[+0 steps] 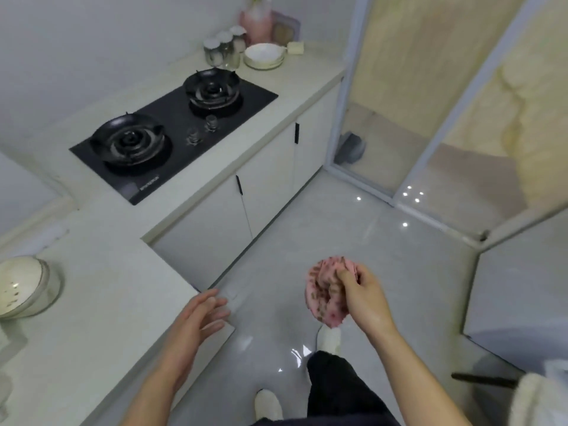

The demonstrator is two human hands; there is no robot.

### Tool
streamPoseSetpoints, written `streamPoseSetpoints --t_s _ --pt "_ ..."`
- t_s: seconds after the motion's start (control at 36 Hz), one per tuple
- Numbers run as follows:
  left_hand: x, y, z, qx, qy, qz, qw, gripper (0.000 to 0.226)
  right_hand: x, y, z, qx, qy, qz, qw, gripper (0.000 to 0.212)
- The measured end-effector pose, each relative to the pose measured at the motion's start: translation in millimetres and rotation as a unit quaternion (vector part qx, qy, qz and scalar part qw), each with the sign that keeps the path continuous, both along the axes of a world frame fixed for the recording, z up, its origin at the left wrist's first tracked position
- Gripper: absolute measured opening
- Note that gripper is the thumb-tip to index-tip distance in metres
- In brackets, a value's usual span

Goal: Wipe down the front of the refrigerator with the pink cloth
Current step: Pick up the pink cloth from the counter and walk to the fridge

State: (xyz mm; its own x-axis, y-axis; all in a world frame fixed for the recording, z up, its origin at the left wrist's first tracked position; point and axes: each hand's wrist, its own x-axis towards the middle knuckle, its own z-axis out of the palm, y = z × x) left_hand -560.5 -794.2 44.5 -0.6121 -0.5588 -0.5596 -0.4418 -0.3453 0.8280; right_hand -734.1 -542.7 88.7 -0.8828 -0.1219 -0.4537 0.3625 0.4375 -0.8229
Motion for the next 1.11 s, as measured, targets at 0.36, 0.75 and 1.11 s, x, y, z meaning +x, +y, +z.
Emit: streamPoseSetpoints --t_s 0.36,0.75,1.11 --pt "-186 29 -15 -0.006 -0.028 -0.06 0.998 0.024 -137 60 -4 0.016 0.0 -0.069 0.997 0.015" --pt "-367 101 -2 -0.031 -0.021 -0.149 0.988 0.023 -263 143 1 0.033 0.001 -0.101 0.994 0.016" --pt "-523 169 -11 -0.038 -0.028 -0.295 0.954 0.024 -345 215 -4 0.023 -0.027 -0.232 0.972 0.015"
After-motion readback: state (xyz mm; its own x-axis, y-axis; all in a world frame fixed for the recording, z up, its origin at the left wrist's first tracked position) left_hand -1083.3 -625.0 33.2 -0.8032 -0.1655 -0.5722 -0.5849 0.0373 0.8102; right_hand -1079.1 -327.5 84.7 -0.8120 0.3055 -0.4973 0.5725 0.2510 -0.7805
